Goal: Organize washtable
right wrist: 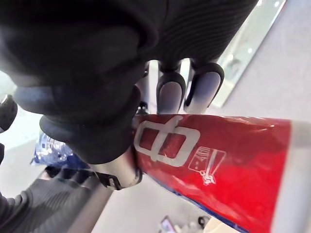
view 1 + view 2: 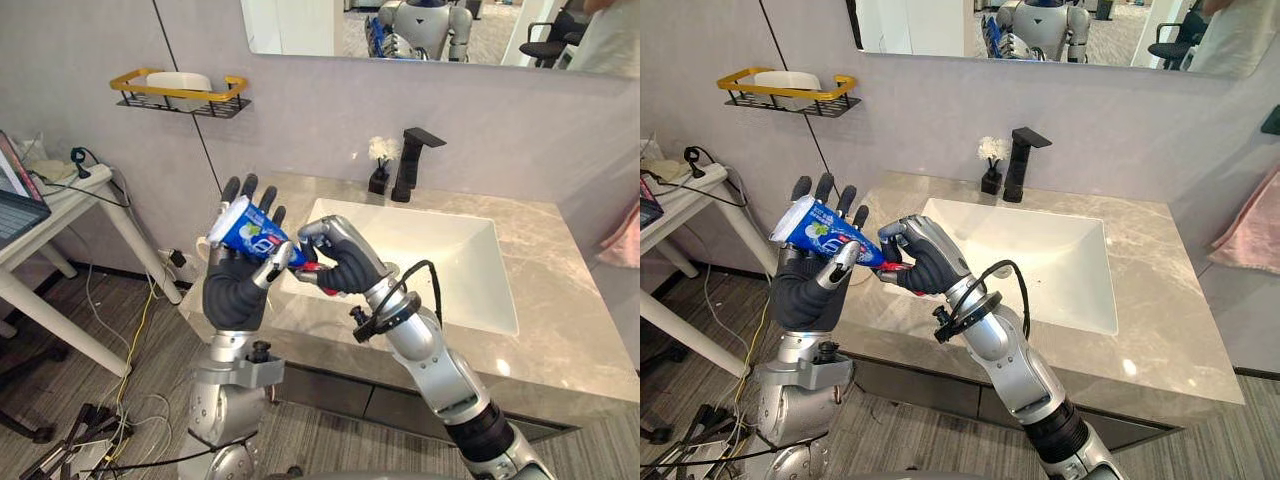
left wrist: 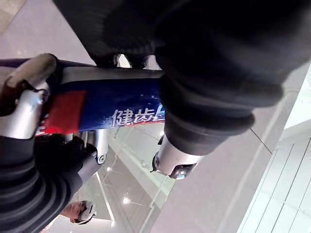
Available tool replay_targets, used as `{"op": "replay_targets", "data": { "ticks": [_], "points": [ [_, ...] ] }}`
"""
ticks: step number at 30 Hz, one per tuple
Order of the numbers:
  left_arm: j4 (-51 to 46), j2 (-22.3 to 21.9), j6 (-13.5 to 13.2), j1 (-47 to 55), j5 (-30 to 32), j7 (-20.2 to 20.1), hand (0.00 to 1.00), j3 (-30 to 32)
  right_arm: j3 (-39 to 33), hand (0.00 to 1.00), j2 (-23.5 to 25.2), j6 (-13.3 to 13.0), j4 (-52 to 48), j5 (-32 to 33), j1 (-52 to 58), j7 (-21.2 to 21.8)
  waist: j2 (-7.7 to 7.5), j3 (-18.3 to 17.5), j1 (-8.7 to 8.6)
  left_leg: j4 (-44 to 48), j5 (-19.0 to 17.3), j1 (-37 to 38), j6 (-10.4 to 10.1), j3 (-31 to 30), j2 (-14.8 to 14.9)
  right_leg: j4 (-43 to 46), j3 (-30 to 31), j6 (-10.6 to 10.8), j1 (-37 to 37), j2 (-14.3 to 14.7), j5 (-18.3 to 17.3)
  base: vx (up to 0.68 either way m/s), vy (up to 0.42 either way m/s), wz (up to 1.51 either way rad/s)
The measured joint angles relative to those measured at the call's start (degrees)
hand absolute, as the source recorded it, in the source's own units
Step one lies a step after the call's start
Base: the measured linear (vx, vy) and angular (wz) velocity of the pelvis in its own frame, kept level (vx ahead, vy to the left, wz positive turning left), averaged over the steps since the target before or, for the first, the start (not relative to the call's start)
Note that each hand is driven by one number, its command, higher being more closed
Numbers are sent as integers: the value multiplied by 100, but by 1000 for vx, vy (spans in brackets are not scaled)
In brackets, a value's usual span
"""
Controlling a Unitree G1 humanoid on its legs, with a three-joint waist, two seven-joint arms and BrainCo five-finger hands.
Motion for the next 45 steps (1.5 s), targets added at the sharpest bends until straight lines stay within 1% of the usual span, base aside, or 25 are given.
{"op": "replay_targets", "data": {
  "ticks": [1, 7, 9, 13, 20, 21, 25, 27, 28, 32, 34, 36, 37, 38, 43, 44, 45],
  "points": [
    [39, 28, -1, -56, 2, 25, 100, -36, 1, 100, -1, 0, 1, 0, -1, -5, -5, -7, 1, 0, 0, -2, 0, 1, 1, -6, 1, 1, 0, 2, 1, 0, 0, 0],
    [330, 142, -4, -254, 6, 73, 100, -140, 5, 100, -67, 48, 9, 0, -81, -79, -38, -28, -2, 1, 0, -7, 0, 17, 2, -18, 14, 3, -4, 4, 5, 0, 0, 0],
    [382, 156, -35, -317, 5, 180, 100, -141, 34, 100, -79, 44, 13, 1, -82, -108, -53, -38, -2, 1, 0, -7, 0, 26, 5, -17, 20, 2, -7, 5, 5, 0, 0, 0],
    [418, 156, -78, -331, 5, 273, 100, -141, 123, 100, -121, 30, 22, 1, -83, -104, -90, -61, -4, 0, 0, -5, 0, 82, 6, -18, 52, -1, -23, 5, 18, -30, -3, -4],
    [581, 193, -135, -337, 9, 290, 100, -184, 138, 100, -192, -81, 178, 4, -83, -97, -109, -73, -15, 0, 0, 14, 1, 158, 4, -51, 130, 6, -35, 5, 62, -30, 0, -5],
    [582, 193, -147, -340, 11, 291, 100, -189, 137, 0, -204, -96, 179, 5, -83, -96, -109, -73, -25, 0, 1, 16, 1, 159, 4, -50, 132, 7, -35, 5, 62, 0, 0, 0],
    [586, 193, -169, -375, 16, 305, 100, -238, 75, 0, -237, -181, 180, 24, -79, -97, -112, -75, -66, 0, 1, 20, 1, 163, 5, -50, 135, 7, -34, 5, 63, 0, 0, 0],
    [591, 198, -159, -449, 56, 347, 100, -264, 15, 0, -232, -206, 179, 29, -75, -101, -118, -79, -141, 0, 1, 23, 1, 168, 5, -49, 137, 7, -33, 5, 64, 0, 0, 0],
    [600, 198, -156, -494, 71, 366, 100, -283, -24, 0, -228, -220, 179, 36, -69, -105, -119, -79, -151, 0, 1, 26, 1, 172, 5, -49, 142, 6, -33, 5, 64, 0, 0, 0],
    [642, 264, -87, -845, 275, 419, 100, -437, -313, 0, -222, -405, 146, 182, 23, -193, -119, -79, -186, 0, 0, 77, 0, 254, 10, -45, 217, 7, -26, 5, 75, -27, 0, -9],
    [659, 278, -45, -972, 341, 421, 100, -498, -477, 0, -222, -419, 99, 187, 132, -247, -119, -79, -190, -2, -1, 106, -1, 301, 11, -42, 273, 10, -26, 5, 79, -44, 2, -12],
    [748, 324, -44, -1157, 451, 420, 100, -519, -677, 0, -199, -416, 97, 244, 210, -266, -119, -79, -232, -6, -1, 115, 0, 310, 10, -40, 286, 12, -26, 5, 89, -40, 1, -4],
    [788, 322, -42, -1251, 466, 420, 100, -546, -795, 0, -174, -416, 97, 265, 224, -302, -120, -79, -292, -6, -1, 118, 0, 313, 9, -41, 291, 15, -27, 4, 97, -47, 2, -5],
    [805, 317, -41, -1322, 470, 417, 100, -586, -924, 0, -166, -425, 89, 331, 254, -373, -120, -79, -316, -8, -1, 132, 0, 333, 10, -41, 307, 17, -26, 4, 100, -55, 2, -8],
    [813, 293, -41, -1710, 529, 416, 100, -640, -1776, 0, -143, -495, -80, 649, 666, -650, -114, -75, -343, -13, -2, 166, 0, 382, 14, -43, 340, 21, -25, 6, 103, -21, -1, -4],
    [813, 291, -43, -1812, 555, 425, 100, -636, -2080, 0, -101, -533, -122, 773, 782, -708, -112, -74, -377, -13, -2, 171, 0, 389, 14, -42, 351, 24, -24, 6, 109, 0, 0, 0],
    [803, 289, -68, -1861, 580, 431, 100, -585, -2550, 0, 0, -491, -117, 887, 875, -910, -112, -74, -395, -12, -2, 175, 0, 392, 13, -43, 357, 24, -20, 6, 114, 0, 0, 0]
  ]
}}
